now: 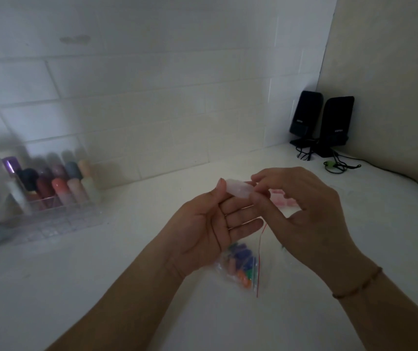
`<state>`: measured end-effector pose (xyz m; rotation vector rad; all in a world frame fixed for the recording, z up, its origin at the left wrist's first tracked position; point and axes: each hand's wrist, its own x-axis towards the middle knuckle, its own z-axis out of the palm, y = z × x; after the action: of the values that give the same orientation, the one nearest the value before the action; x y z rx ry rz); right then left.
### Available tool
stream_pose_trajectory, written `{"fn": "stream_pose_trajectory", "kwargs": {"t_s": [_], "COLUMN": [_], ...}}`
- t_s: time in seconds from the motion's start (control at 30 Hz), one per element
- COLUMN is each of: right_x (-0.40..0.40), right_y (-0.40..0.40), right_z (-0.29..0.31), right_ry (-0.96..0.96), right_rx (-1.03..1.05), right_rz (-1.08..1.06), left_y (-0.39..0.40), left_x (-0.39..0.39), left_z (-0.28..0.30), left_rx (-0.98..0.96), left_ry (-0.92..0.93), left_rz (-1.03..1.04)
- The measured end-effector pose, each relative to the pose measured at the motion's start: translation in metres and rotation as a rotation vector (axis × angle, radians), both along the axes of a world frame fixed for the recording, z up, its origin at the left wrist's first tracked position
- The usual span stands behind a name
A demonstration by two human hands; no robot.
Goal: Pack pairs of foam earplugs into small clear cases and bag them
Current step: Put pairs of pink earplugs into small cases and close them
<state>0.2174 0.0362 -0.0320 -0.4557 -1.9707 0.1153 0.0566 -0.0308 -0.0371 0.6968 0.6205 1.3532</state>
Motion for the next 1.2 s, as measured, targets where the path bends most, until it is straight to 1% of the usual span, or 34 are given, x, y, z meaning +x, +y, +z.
{"fn": "stream_pose_trajectory", "kwargs": {"t_s": [0.13, 0.23, 0.37, 0.6, 0.77, 0.97, 1.03, 1.17, 1.2], "right_x": [0.0, -0.001, -0.001, -0.004, -0.003, -0.007, -0.007, -0.003, -0.002], "right_y": [0.0, -0.001, 0.0, -0.001, 0.0, -0.001, -0.003, -0.005, -0.004], "right_z": [0.001, 0.001, 0.0, 0.001, 0.0, 0.001, 0.001, 0.001, 0.002], "right_ry": [-0.052, -0.07, -0.103, -0.107, -0.102, -0.083, -0.084, -0.156, -0.167], "right_rx": [0.083, 0.042, 0.008, 0.031, 0.07, 0.062, 0.036, -0.011, 0.003], "right_rz": [-0.049, -0.036, -0.034, -0.078, -0.106, -0.139, -0.142, -0.149, -0.155], "left_y": [-0.001, 0.0, 0.001, 0.002, 0.003, 0.003, 0.003, 0.005, 0.006], "left_x": [0.002, 0.003, 0.003, 0.001, 0.003, 0.005, 0.004, 0.008, 0.009], "left_z": [0.0, -0.002, -0.005, -0.006, -0.006, -0.006, -0.007, -0.012, -0.013], "left_rx": [0.032, 0.05, 0.027, 0.001, -0.056, -0.055, -0.047, 0.011, 0.032], "left_ry": [0.006, -0.004, 0.006, 0.0, -0.003, 0.019, 0.04, 0.232, 0.244], "left_rz": [0.021, 0.014, 0.018, 0.035, 0.09, 0.104, 0.112, 0.188, 0.212]}}
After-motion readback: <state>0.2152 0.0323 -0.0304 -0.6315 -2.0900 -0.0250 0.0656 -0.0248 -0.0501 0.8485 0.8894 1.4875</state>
